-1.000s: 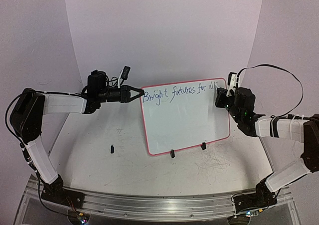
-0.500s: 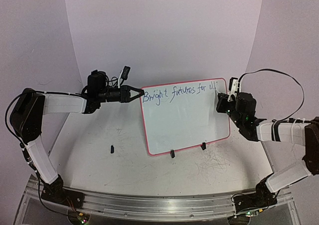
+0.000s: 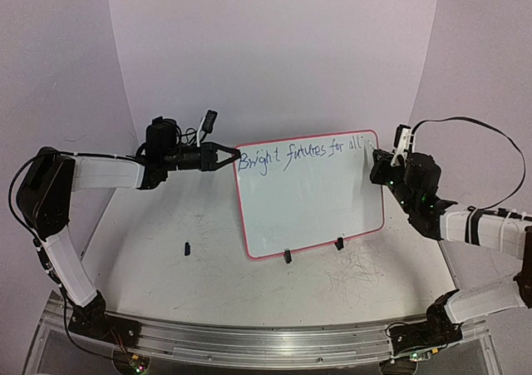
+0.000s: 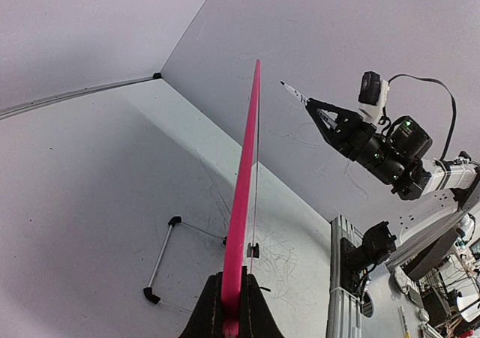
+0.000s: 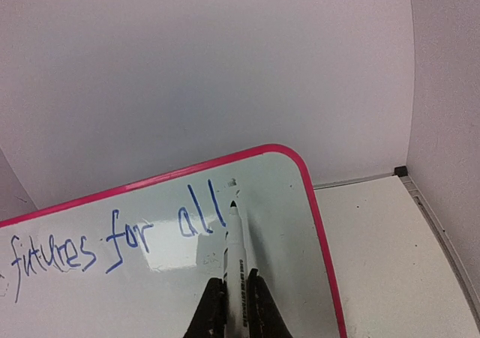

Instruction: Write a sentence on the whiteboard

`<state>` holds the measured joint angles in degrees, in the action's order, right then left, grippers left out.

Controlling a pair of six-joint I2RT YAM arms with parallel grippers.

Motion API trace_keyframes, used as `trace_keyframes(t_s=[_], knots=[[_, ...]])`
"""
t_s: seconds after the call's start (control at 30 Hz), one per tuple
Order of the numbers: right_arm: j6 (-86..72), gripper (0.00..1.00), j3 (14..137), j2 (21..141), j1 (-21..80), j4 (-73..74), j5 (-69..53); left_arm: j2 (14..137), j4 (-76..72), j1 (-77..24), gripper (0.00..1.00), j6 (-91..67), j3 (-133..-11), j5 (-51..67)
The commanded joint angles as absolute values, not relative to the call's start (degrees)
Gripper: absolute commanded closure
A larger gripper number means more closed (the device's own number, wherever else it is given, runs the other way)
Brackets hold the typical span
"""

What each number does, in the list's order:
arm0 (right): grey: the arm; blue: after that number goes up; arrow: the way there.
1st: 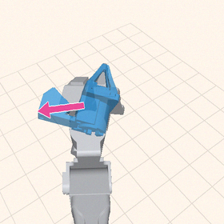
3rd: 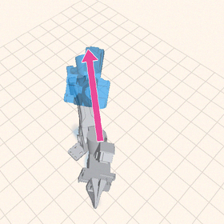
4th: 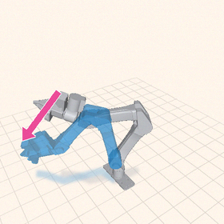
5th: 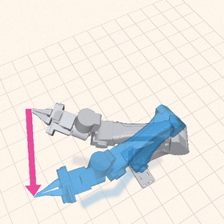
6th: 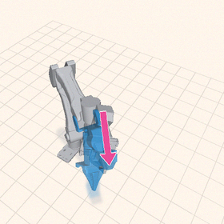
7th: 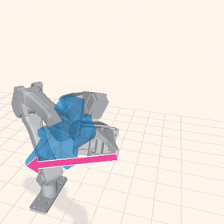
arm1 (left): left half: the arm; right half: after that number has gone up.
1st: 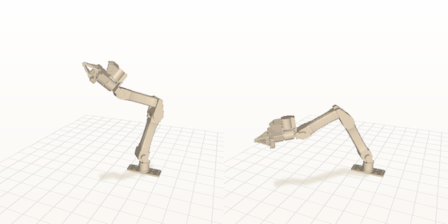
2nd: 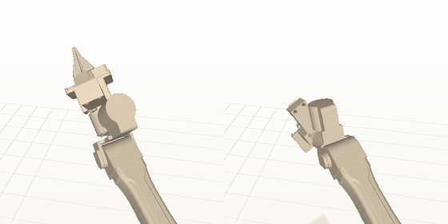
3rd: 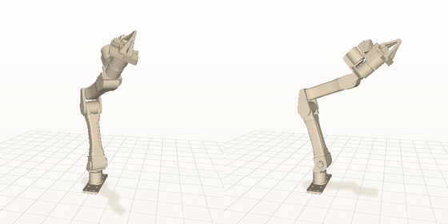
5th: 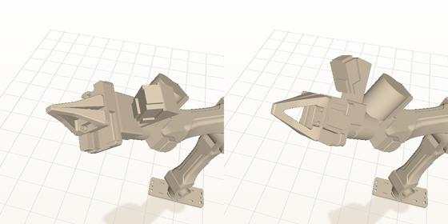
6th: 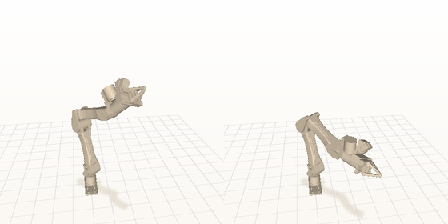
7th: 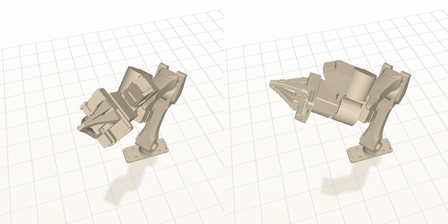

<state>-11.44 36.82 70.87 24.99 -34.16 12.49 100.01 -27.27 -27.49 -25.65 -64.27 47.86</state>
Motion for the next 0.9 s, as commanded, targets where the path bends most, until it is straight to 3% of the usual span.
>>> trace_keyframes(t_s=[0.0, 0.57, 0.87], knots=[[-11.9, 1.0, 37.5, 72.3, 24.4, -35.2, 11.8, 99.7, -22.9, -30.1, 1.0, -22.7, -62.7, 50.2], [-11.2, 1.0, 40.6, 79.0, 23.6, -38.9, 11.1, 99.6, -22.9, -30.1, 1.0, -22.5, -62.7, 50.2], [-14.7, 1.0, 39.6, 56.3, 23.7, -18.5, 11.4, 99.5, -22.5, -29.9, 1.0, -22.5, -62.9, 49.9]])
